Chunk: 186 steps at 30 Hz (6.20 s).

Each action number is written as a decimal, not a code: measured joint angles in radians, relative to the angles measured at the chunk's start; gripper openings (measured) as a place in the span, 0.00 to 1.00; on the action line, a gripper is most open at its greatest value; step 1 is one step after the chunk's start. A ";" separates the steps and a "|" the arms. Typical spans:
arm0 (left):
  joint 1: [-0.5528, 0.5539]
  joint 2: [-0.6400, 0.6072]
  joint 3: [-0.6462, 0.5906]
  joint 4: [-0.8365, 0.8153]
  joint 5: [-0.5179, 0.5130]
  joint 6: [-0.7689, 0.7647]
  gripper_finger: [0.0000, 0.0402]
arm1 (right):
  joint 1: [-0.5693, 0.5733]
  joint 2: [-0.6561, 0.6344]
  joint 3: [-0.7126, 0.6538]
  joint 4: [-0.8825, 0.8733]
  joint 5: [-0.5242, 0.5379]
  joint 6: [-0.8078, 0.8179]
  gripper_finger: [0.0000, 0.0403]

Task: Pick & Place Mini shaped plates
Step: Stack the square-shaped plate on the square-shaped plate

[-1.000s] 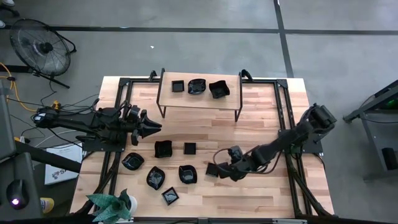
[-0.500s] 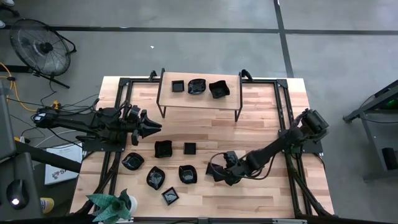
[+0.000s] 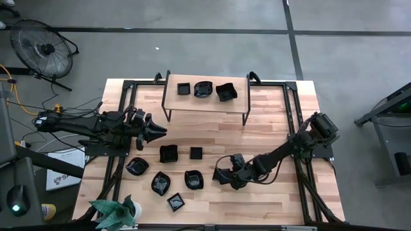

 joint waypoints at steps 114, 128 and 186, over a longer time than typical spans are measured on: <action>0.003 0.998 0.564 0.564 -0.894 0.628 0.54 | -0.533 -0.448 0.002 0.554 0.283 -1.994 0.00; 0.003 1.089 0.657 0.564 -0.975 0.647 0.46 | -0.534 -0.448 0.002 0.553 0.287 -2.058 0.00; 0.022 1.089 0.657 0.558 -0.972 0.557 0.01 | -0.538 -0.447 0.002 0.557 0.288 -2.101 0.00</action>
